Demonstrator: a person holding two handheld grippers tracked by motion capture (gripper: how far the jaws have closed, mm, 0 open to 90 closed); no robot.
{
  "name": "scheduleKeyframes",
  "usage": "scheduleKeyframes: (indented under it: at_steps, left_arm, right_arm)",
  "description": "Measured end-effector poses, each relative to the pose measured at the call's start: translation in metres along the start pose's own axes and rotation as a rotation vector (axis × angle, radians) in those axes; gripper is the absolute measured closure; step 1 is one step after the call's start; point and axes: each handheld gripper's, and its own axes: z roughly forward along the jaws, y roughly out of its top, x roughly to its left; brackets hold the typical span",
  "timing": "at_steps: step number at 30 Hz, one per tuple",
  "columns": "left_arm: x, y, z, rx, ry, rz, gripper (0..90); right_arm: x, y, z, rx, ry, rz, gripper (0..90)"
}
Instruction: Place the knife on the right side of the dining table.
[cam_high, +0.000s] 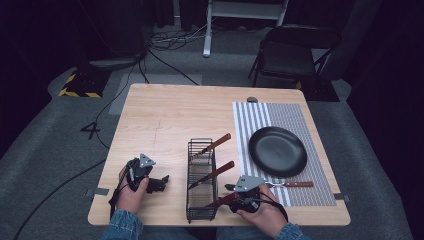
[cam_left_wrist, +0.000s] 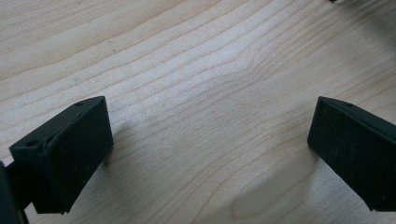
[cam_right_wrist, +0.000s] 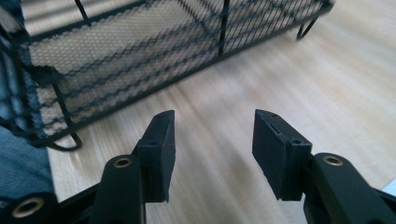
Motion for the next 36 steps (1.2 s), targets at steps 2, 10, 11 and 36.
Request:
scheduleKeyframes:
  at_steps: [2, 10, 11, 36]
  left_arm:
    - [0.000, 0.000, 0.000, 0.000, -0.003, 0.004, 0.3]
    - [0.002, -0.003, -0.003, 0.005, -0.019, 0.014, 0.2]
    - [0.002, -0.003, -0.003, 0.005, -0.019, 0.014, 0.2]
    - [0.001, -0.004, -0.003, 0.003, -0.010, 0.008, 0.2]
  right_arm:
    - [-0.003, 0.007, -0.007, 0.001, -0.005, -0.005, 50.9]
    - [-0.023, 0.031, -0.038, -0.002, -0.049, 0.012, 56.0]
    - [-0.030, 0.037, -0.047, -0.013, -0.060, 0.035, 57.5]
    - [-0.078, 0.106, -0.085, -0.086, -0.056, 0.127, 67.2]
